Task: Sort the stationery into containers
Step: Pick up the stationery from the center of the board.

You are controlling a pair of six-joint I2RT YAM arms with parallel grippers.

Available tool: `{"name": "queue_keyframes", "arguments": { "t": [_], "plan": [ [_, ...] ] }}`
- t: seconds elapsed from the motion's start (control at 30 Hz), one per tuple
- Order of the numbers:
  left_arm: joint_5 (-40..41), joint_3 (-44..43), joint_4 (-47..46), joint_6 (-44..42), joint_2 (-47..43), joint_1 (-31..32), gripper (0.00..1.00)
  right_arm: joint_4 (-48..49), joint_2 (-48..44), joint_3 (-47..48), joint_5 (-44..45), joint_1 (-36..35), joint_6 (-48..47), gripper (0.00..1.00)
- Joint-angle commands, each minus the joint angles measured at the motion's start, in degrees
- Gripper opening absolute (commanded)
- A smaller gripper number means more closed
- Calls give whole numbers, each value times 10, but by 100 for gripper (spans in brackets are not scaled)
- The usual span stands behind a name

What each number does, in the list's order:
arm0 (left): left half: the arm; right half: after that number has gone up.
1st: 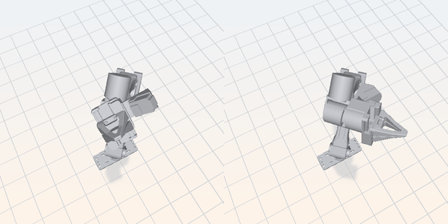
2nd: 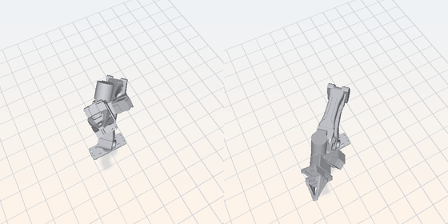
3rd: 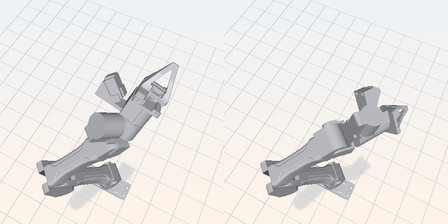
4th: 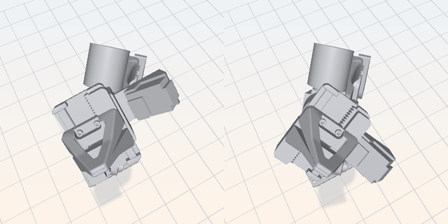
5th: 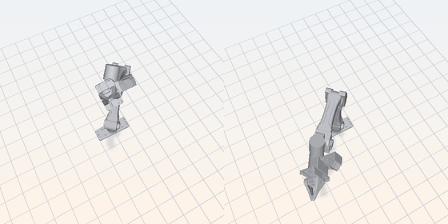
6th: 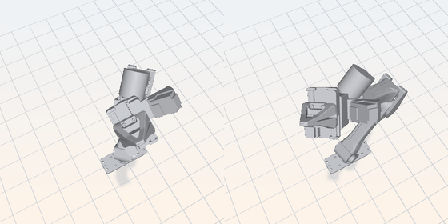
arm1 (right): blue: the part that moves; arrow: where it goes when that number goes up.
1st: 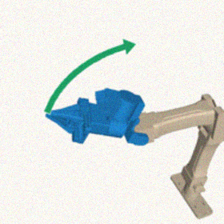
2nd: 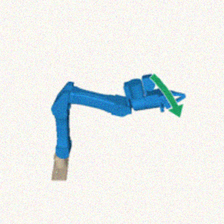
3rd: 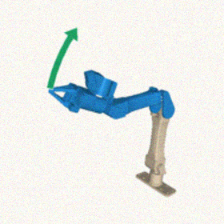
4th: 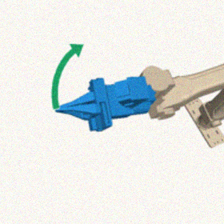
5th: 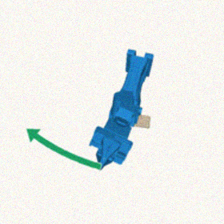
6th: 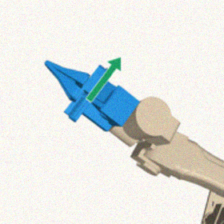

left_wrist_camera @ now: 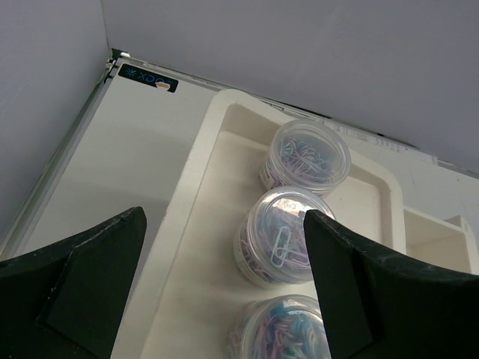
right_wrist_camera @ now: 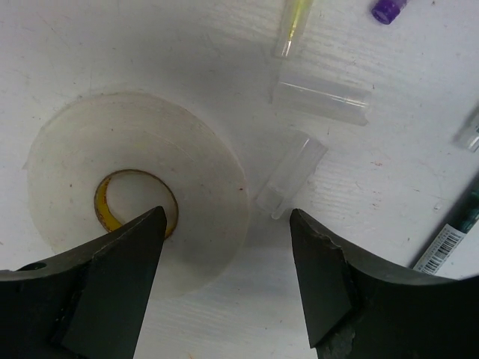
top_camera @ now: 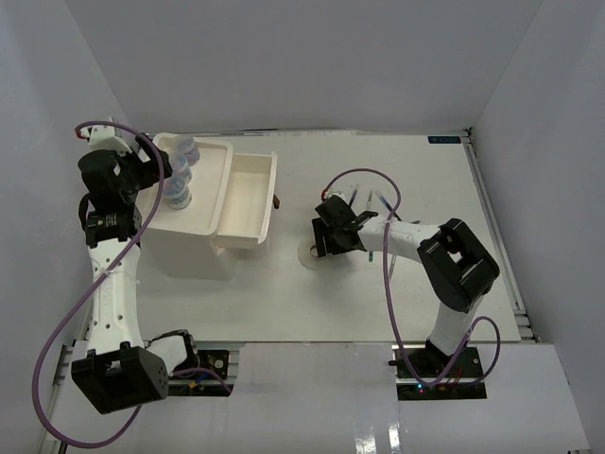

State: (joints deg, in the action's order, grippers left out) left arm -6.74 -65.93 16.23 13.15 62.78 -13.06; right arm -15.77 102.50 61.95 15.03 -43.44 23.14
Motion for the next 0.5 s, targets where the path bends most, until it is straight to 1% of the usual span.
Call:
{"name": "queue_keyframes", "arguments": {
  "t": [0.0, 0.23, 0.43, 0.47],
  "plan": [
    [-6, 5, -8, 4, -20, -4, 97, 6, 2, -5, 20, -7, 51, 73],
    [-6, 7, -12, 5, -22, -5, 97, 6, 13, -3, 32, -18, 79, 68],
    [-4, 8, -11, 3, -24, -4, 97, -12, 17, 2, 34, -27, 91, 61],
    [-5, 7, -11, 3, -25, -4, 97, -14, 14, 1, 35, -30, 91, 53]
  ]
}}
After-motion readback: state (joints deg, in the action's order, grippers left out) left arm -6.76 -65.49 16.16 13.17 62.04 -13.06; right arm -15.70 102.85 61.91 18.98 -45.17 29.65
